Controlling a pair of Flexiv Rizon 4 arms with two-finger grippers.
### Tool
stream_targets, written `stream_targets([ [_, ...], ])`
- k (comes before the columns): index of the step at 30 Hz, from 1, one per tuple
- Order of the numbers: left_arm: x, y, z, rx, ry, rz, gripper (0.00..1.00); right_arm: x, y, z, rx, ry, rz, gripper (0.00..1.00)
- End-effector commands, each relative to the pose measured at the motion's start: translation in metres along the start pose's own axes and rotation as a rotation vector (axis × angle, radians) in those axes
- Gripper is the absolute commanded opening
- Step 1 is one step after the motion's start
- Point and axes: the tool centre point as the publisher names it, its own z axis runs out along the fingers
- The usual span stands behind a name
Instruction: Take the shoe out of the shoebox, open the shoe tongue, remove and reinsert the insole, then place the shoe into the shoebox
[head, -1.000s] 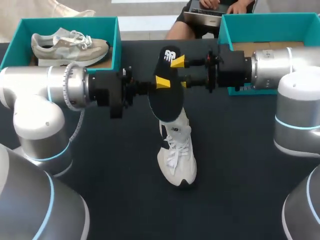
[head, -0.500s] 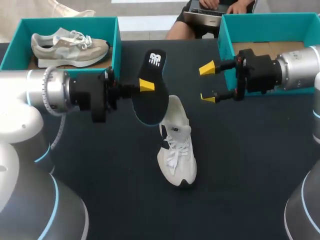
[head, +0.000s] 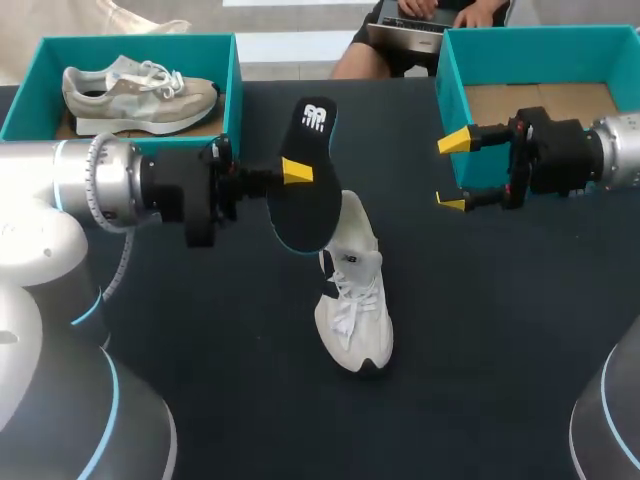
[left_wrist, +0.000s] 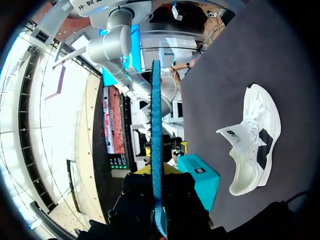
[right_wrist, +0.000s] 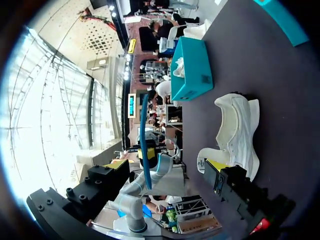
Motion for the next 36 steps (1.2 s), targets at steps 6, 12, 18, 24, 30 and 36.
stream_targets([
  [6,-0.002,-0.003,0.004,0.028,0.129,-0.317,0.00,0.001,-0.001,0.001,-0.004,-0.004,0.001,1.00],
  [12,-0.003,-0.009,0.005,0.028,0.288,-0.764,0.00,0.001,-0.001,0.001,-0.004,-0.004,0.001,1.00],
  [18,-0.012,-0.014,-0.002,0.062,0.345,-1.058,0.00,0.001,-0.001,0.001,-0.004,-0.004,0.001,1.00],
  [24,-0.017,-0.019,-0.006,0.145,0.277,-1.386,0.00,0.001,-0.001,0.001,-0.004,-0.004,0.001,1.00],
  [30,-0.017,-0.021,-0.007,0.173,0.259,-1.447,0.00,0.001,-0.001,0.001,-0.004,-0.004,0.001,1.00],
  [36,-0.017,-0.021,-0.007,0.173,0.259,-1.447,0.00,0.001,-0.001,0.001,-0.004,-0.004,0.001,1.00],
])
